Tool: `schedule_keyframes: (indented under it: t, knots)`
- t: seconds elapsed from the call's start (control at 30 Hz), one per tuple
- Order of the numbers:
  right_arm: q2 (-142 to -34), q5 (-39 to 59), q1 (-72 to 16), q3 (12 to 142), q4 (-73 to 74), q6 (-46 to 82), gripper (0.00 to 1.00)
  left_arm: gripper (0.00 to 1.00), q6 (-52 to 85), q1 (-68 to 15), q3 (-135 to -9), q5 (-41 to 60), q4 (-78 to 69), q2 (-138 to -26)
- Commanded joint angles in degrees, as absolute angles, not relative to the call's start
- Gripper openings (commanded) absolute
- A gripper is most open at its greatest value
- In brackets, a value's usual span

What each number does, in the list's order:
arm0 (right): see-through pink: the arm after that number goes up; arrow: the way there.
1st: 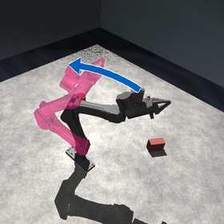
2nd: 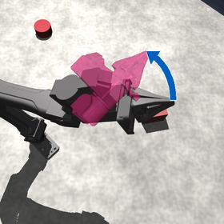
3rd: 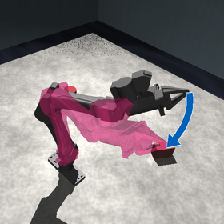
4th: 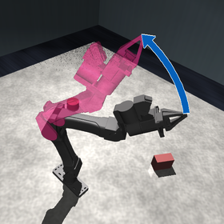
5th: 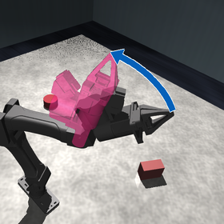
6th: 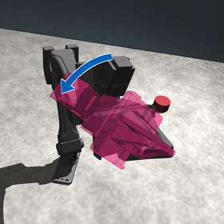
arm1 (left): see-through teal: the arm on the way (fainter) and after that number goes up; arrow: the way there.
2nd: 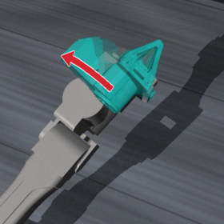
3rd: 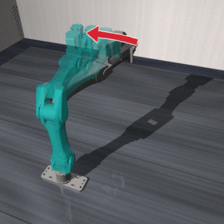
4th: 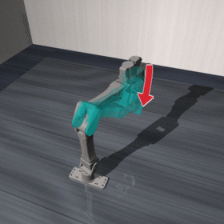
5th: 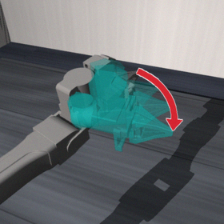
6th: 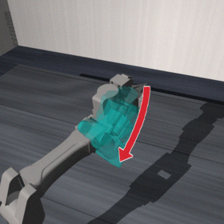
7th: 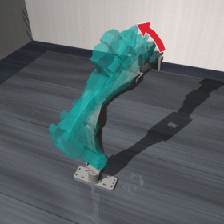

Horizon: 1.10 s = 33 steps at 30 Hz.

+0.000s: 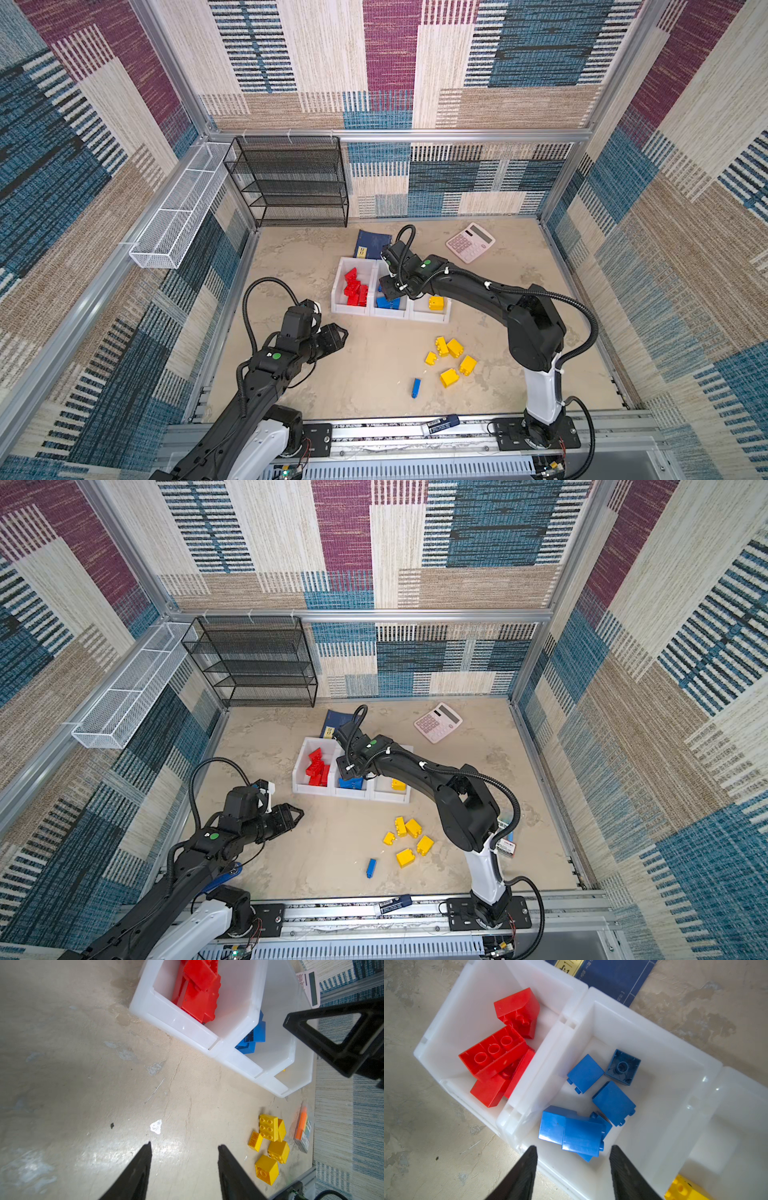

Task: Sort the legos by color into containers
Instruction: 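Carry the blue brick into the middle compartment and open the right gripper, then grasp a blue brick near the robot with the left gripper while the right withdraws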

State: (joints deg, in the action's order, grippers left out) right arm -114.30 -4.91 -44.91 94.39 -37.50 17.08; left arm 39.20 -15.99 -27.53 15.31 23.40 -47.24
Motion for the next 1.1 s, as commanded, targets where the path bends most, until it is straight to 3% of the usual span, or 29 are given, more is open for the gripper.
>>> schedule_keyframes:
  t: [0.0, 0.33, 0.73, 1.07]
  knots:
    - [-113.5, -4.6, -44.7, 94.4, -36.9, 16.7, 0.61, 0.55, 40.4, -16.7, -27.4, 14.4, 23.8, -47.2]
    - [-105.4, -3.9, -42.8, 87.9, -35.1, 18.6, 0.62, 0.55, 39.3, -22.1, -28.3, 12.8, 23.7, -48.9]
    - [-84.6, -4.8, -36.8, 64.8, -32.6, 25.3, 0.63, 0.55, 33.1, -47.2, -38.9, 8.9, 20.7, -68.4]
    - [-78.3, -4.3, -34.7, 57.0, -31.9, 27.9, 0.64, 0.52, 30.9, -60.7, -47.7, 10.2, 20.7, -84.7]
